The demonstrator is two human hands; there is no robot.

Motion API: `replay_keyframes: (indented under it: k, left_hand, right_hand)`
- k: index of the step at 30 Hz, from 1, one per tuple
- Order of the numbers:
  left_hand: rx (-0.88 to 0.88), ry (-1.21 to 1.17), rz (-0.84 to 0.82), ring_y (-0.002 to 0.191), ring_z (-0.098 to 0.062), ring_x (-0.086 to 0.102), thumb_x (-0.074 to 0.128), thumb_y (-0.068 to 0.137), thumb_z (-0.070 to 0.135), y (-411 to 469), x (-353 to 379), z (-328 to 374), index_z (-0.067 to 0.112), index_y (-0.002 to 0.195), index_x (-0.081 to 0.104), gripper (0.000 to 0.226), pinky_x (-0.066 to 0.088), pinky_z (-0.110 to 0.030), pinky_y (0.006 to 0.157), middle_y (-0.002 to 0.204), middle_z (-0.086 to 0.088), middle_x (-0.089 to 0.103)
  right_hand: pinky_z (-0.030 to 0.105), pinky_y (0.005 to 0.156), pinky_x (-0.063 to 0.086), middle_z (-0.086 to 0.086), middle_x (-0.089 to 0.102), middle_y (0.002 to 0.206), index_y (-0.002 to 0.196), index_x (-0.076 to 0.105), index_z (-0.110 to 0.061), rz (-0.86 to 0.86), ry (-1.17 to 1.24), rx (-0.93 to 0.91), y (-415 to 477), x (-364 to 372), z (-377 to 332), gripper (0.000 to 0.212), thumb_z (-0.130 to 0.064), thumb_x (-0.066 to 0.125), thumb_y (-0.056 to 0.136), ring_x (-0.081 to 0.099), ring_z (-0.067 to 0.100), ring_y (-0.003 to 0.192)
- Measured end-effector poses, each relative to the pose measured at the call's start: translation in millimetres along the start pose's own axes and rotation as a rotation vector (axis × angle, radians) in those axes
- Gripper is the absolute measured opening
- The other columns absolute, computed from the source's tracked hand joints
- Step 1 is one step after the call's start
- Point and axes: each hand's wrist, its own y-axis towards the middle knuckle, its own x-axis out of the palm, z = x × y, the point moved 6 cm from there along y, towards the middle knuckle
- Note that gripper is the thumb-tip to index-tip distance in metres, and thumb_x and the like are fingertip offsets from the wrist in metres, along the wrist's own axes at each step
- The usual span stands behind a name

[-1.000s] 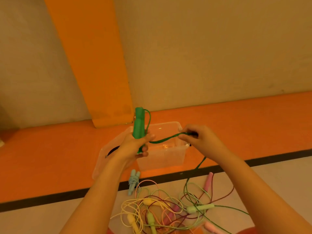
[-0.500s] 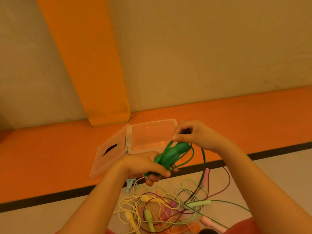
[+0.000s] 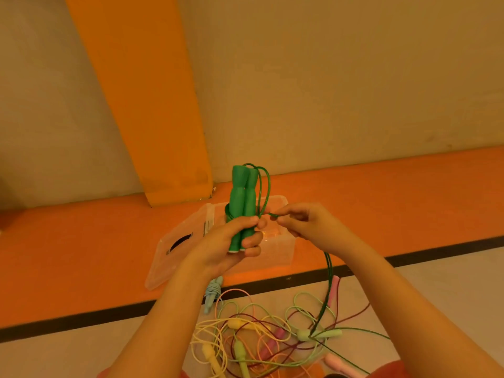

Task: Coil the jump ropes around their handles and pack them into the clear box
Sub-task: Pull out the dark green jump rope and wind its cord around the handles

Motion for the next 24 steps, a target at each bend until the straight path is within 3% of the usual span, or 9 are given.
replay_keyframes:
  k: [3, 7, 10, 14, 16, 18, 21, 24]
  left_hand:
    - [-0.011, 0.068, 0.098, 0.044, -0.007, 0.037, 0.057, 0.085, 0.009, 2, -4, -2, 0.007, 0.092, 0.05, 0.01, 0.033, -0.02, 0.042, 0.075, -0.005, 0.052]
    - [0.044, 0.007, 0.296, 0.042, -0.009, 0.037, 0.058, 0.087, 0.008, 4, -21, 2, 0.01, 0.089, 0.049, 0.009, 0.033, -0.021, 0.038, 0.068, -0.005, 0.05]
    - [0.062, -0.076, 0.404, 0.039, -0.009, 0.037, 0.057, 0.088, 0.007, 1, -38, 8, 0.011, 0.089, 0.048, 0.01, 0.032, -0.018, 0.036, 0.064, -0.005, 0.049]
    - [-0.013, 0.143, 0.466, 0.04, -0.011, 0.041, 0.061, 0.09, 0.009, -3, -45, 2, 0.01, 0.094, 0.051, 0.011, 0.036, -0.02, 0.039, 0.065, -0.005, 0.053]
    - [-0.055, 0.299, 0.431, 0.042, -0.013, 0.042, 0.063, 0.09, 0.009, -3, -41, -2, 0.009, 0.094, 0.051, 0.012, 0.037, -0.022, 0.041, 0.066, -0.005, 0.052]
    - [-0.109, 0.468, 0.341, 0.044, -0.014, 0.043, 0.064, 0.089, 0.009, -3, -34, -6, 0.009, 0.093, 0.052, 0.012, 0.037, -0.022, 0.042, 0.066, -0.005, 0.051]
    - [-0.27, 0.701, 0.112, 0.045, -0.014, 0.044, 0.067, 0.088, 0.011, -8, -18, -23, 0.011, 0.093, 0.053, 0.015, 0.04, -0.025, 0.043, 0.067, -0.004, 0.051]
    - [-0.396, 0.824, -0.065, 0.046, -0.015, 0.043, 0.07, 0.087, 0.018, -15, -3, -42, 0.013, 0.093, 0.055, 0.017, 0.038, -0.028, 0.046, 0.065, -0.002, 0.05]
  right_hand:
    - [0.028, 0.058, 0.036, 0.003, 0.052, 0.061, 0.088, 0.068, -0.019, 0.063, -0.166, -0.021, 0, -5, -3, 0.003, -0.017, 0.065, 0.087, 0.046, 0.012, 0.058]
    - [0.029, 0.055, 0.031, -0.006, 0.047, 0.058, 0.085, 0.067, -0.021, 0.056, -0.353, -0.013, -6, -9, -4, 0.001, -0.021, 0.068, 0.085, 0.042, 0.007, 0.053]
    - [0.031, 0.056, 0.036, -0.009, 0.051, 0.059, 0.091, 0.07, -0.019, 0.03, -0.467, 0.001, -13, -11, -8, 0.01, -0.026, 0.064, 0.088, 0.046, 0.006, 0.054]
    - [0.034, 0.064, 0.048, -0.011, 0.068, 0.084, 0.099, 0.071, -0.027, 0.127, -0.747, -0.158, -21, -14, -35, 0.016, -0.034, 0.06, 0.089, 0.061, 0.013, 0.077]
    - [0.036, 0.062, 0.049, -0.007, 0.069, 0.089, 0.098, 0.072, -0.025, 0.221, -0.827, -0.32, -26, -16, -51, 0.016, -0.033, 0.061, 0.089, 0.063, 0.017, 0.083]
    - [0.03, 0.06, 0.042, -0.004, 0.066, 0.079, 0.091, 0.073, -0.021, 0.236, -0.831, -0.467, -28, -16, -60, 0.019, -0.033, 0.059, 0.086, 0.059, 0.016, 0.078]
    - [0.021, 0.066, 0.029, -0.001, 0.061, 0.073, 0.086, 0.073, -0.015, 0.132, -0.77, -0.558, -24, -10, -62, 0.02, -0.03, 0.06, 0.081, 0.044, 0.009, 0.074]
    - [0.021, 0.065, 0.029, 0.0, 0.06, 0.071, 0.081, 0.074, -0.015, 0.015, -0.713, -0.566, -23, 4, -61, 0.014, -0.024, 0.065, 0.076, 0.041, 0.006, 0.072]
